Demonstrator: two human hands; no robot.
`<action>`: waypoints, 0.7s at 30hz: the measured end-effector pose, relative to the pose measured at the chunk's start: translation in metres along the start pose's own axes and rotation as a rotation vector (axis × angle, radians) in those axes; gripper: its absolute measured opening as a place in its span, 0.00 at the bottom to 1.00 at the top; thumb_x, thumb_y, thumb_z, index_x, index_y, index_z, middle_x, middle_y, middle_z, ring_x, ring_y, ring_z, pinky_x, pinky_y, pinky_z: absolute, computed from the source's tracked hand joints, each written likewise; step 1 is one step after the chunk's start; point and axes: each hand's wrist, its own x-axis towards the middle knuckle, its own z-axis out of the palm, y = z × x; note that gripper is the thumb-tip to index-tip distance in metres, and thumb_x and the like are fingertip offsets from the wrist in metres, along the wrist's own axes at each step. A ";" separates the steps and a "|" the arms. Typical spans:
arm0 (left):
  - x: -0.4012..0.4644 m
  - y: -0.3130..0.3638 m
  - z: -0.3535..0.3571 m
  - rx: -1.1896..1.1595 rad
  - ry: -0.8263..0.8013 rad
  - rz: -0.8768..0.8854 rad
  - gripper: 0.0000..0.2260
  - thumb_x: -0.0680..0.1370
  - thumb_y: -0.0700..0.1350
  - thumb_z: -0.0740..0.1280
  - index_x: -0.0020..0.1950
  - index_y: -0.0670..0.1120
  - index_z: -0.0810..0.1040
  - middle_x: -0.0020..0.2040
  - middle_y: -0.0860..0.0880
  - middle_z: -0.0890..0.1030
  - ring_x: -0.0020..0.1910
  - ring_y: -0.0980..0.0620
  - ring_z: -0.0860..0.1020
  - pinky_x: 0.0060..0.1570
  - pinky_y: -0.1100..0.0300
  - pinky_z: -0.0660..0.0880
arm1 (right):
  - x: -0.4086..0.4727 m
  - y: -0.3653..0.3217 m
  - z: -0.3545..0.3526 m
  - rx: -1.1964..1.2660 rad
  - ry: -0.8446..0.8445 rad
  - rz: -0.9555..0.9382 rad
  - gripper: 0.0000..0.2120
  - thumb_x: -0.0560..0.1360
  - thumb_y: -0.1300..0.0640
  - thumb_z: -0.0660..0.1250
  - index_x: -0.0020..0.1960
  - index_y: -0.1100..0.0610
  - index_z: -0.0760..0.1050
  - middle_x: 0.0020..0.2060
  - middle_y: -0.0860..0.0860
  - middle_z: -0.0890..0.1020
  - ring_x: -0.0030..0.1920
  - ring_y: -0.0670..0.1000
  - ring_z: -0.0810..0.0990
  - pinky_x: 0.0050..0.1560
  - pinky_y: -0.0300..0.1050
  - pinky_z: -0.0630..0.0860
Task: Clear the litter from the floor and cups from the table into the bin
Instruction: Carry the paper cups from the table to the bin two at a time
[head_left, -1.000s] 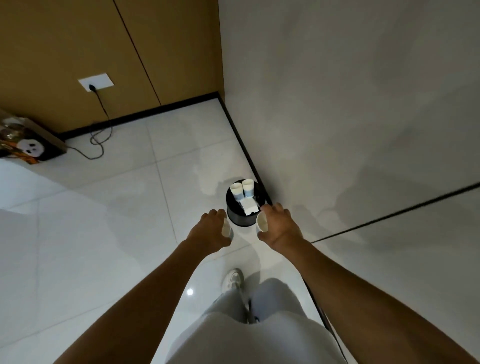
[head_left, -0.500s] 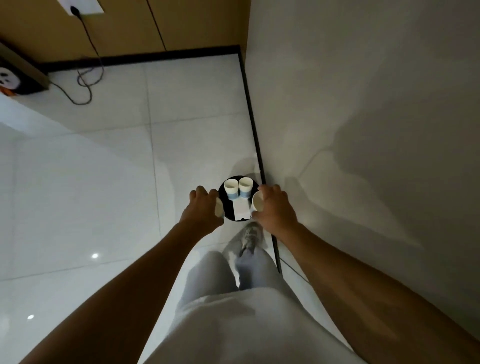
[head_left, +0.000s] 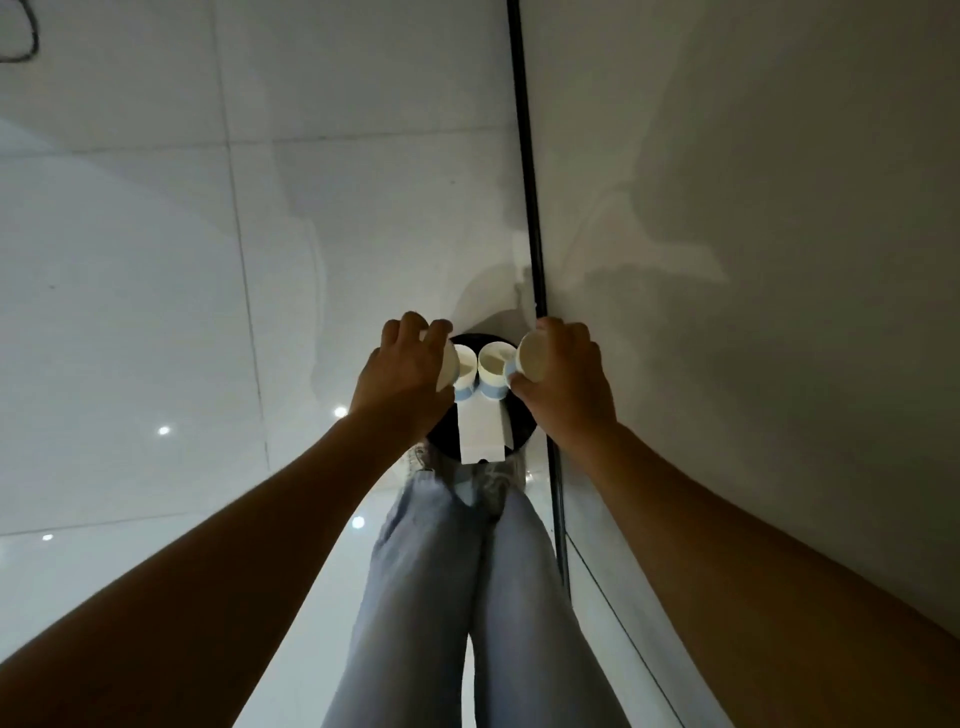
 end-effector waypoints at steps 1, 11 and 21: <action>0.016 -0.005 0.011 -0.003 0.011 0.002 0.30 0.72 0.43 0.73 0.71 0.46 0.65 0.66 0.44 0.67 0.64 0.45 0.66 0.53 0.55 0.73 | 0.015 0.005 0.009 0.012 0.000 0.007 0.30 0.74 0.51 0.71 0.71 0.57 0.63 0.67 0.57 0.68 0.65 0.57 0.70 0.61 0.47 0.73; 0.101 -0.055 0.108 0.029 -0.072 0.022 0.31 0.72 0.48 0.73 0.72 0.48 0.64 0.66 0.45 0.67 0.65 0.45 0.67 0.54 0.53 0.74 | 0.106 0.040 0.101 0.032 -0.094 -0.019 0.32 0.74 0.51 0.71 0.72 0.56 0.62 0.67 0.56 0.67 0.66 0.58 0.68 0.60 0.51 0.74; 0.105 -0.070 0.150 0.029 -0.332 0.007 0.36 0.72 0.52 0.73 0.75 0.49 0.59 0.74 0.46 0.63 0.71 0.45 0.63 0.64 0.50 0.70 | 0.110 0.071 0.137 -0.033 -0.344 -0.024 0.38 0.73 0.50 0.72 0.76 0.54 0.56 0.71 0.55 0.64 0.69 0.58 0.66 0.65 0.51 0.69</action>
